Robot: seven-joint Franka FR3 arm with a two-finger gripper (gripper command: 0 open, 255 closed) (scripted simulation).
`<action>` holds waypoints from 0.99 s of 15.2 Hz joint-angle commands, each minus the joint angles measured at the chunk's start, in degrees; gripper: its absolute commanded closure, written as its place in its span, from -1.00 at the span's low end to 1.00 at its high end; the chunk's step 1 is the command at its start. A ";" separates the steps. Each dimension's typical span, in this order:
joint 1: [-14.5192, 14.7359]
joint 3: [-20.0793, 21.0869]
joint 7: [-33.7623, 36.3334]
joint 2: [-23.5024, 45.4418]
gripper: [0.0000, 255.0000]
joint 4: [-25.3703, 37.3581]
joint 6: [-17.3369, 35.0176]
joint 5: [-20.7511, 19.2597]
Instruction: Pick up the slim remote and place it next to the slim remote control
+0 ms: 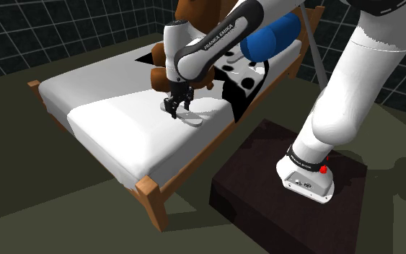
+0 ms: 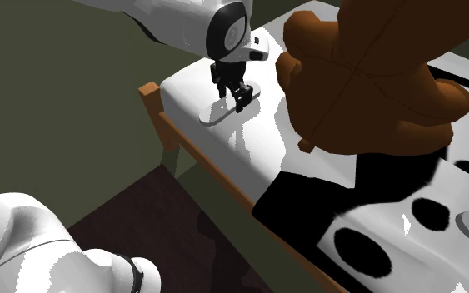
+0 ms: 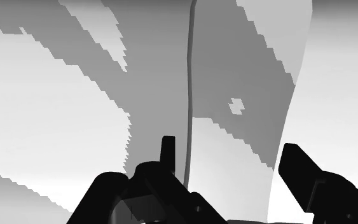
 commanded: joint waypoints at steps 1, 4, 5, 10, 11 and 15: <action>0.00 0.00 0.00 -0.01 1.00 0.00 0.00 0.00; -0.01 -0.01 0.00 0.00 1.00 0.01 0.00 0.00; 0.00 -0.01 0.00 0.00 1.00 0.01 0.00 0.00; -0.04 0.01 -0.29 -1.51 1.00 0.82 -2.28 0.44; -0.05 0.01 -0.39 -2.00 1.00 1.11 -3.05 0.58; -0.08 -0.02 -0.71 -3.81 1.00 2.42 -6.12 1.06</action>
